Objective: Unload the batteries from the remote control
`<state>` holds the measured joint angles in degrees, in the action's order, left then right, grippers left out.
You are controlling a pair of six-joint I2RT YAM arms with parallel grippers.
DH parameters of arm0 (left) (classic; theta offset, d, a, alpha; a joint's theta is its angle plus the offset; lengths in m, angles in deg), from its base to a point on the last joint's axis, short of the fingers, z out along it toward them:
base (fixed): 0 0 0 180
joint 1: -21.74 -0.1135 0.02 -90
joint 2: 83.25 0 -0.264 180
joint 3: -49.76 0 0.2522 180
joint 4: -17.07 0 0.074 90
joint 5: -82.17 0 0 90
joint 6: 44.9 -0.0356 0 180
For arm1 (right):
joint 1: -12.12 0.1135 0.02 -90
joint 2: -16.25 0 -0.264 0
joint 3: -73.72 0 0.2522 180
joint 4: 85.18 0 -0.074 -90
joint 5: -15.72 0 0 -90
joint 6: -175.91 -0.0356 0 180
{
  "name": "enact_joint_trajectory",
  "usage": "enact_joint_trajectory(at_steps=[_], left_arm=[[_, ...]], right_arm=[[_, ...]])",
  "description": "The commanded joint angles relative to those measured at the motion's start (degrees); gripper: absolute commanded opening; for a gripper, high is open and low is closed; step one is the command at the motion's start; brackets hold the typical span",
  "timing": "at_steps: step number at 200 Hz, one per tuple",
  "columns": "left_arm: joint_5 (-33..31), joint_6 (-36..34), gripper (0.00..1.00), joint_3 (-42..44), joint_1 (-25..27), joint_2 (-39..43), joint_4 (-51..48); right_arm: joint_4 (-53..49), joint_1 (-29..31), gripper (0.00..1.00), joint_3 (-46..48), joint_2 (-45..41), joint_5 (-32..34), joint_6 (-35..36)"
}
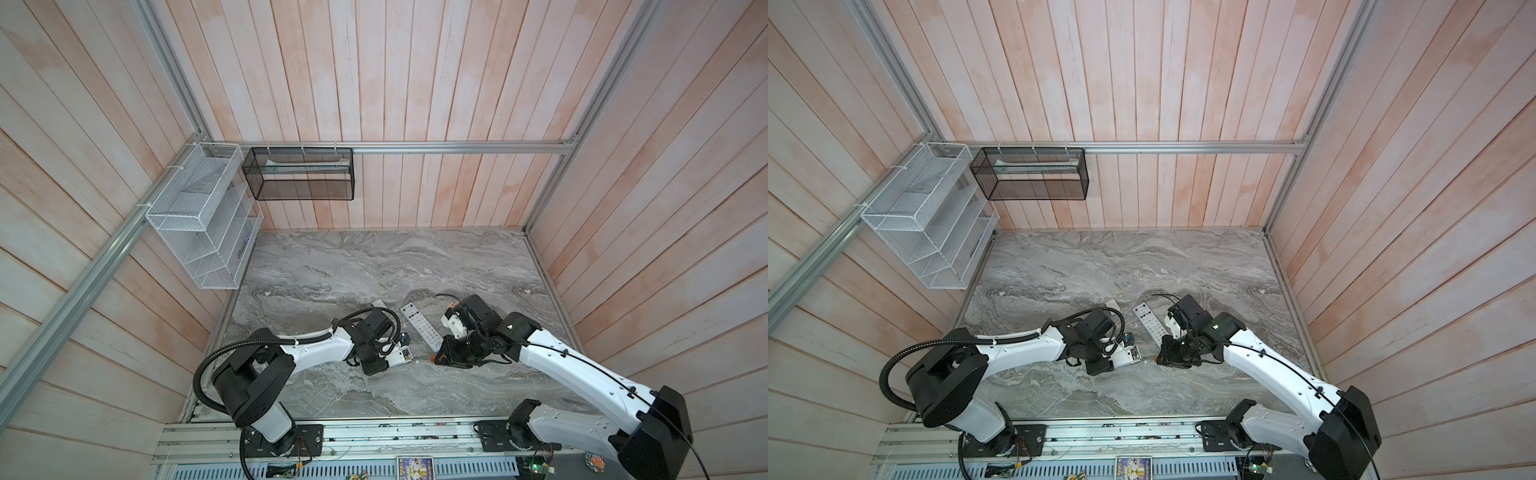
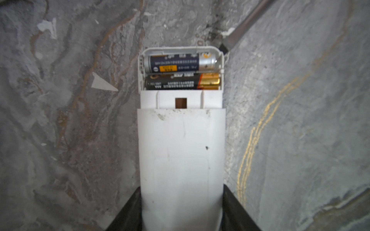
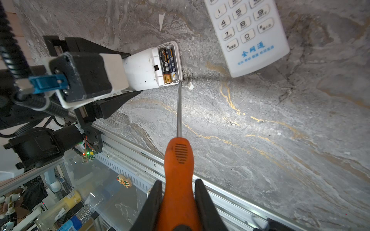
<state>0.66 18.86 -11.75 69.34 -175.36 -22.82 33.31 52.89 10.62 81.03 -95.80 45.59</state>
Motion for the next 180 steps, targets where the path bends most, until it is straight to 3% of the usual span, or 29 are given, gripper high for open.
enact_joint_trajectory(at_steps=[1, 180], left_arm=[[-1.05, 0.07, 0.49, 0.42, 0.48, -2.92, -1.50], [-1.28, -0.04, 0.49, 0.29, 0.48, -3.46, -1.64]], right_arm=[[2.47, -0.25, 0.02, -2.35, -0.31, -0.74, 0.87], [5.05, -0.17, 0.02, 1.06, 0.44, -2.05, 0.81]])
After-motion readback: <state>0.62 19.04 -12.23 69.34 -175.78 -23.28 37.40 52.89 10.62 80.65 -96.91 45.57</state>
